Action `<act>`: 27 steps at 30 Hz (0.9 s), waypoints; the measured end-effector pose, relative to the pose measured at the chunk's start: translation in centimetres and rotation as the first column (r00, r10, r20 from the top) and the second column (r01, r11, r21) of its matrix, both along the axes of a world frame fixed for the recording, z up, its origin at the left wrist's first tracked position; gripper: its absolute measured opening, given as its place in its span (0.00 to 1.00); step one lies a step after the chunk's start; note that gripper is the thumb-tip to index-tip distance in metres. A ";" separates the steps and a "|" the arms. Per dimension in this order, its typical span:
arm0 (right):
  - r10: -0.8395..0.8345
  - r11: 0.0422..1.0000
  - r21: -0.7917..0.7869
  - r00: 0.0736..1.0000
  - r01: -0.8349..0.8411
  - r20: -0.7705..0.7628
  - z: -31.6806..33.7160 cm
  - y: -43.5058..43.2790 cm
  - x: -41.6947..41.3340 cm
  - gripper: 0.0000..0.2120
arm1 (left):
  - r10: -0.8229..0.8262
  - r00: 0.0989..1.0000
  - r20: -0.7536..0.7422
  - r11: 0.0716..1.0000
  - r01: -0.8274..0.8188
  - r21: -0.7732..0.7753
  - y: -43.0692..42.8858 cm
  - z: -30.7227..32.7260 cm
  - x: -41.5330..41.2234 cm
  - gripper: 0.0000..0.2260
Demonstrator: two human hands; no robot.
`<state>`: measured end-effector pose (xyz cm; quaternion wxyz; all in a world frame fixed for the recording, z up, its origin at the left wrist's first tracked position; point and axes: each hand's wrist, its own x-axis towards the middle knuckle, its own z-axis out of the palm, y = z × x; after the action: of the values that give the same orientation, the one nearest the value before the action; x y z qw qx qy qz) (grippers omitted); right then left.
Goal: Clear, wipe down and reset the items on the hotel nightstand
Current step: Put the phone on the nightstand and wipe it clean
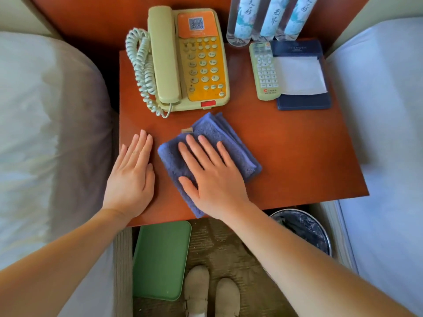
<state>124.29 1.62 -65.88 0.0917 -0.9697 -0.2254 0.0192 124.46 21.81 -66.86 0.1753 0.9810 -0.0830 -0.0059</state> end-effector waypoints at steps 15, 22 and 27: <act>-0.628 0.767 -0.111 0.775 0.632 0.073 -0.3 -8.4 -0.6 0.33 | -0.002 1.000 0.003 0.999 0.002 0.054 -0.4 0.2 0.0 0.27; -0.385 0.918 -0.086 0.922 0.387 0.040 -0.8 1.0 -1.3 0.32 | -0.011 0.999 0.037 0.997 0.008 0.080 -0.4 0.1 -0.2 0.28; -0.402 0.906 -0.125 0.915 0.404 0.036 -0.8 2.3 -1.7 0.32 | -0.014 0.998 0.066 0.997 0.009 0.077 -0.4 0.0 -0.2 0.29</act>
<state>122.58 3.90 -66.70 0.0295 -0.9993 -0.0192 0.0097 124.21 21.37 -66.86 0.1349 0.9861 -0.0943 0.0225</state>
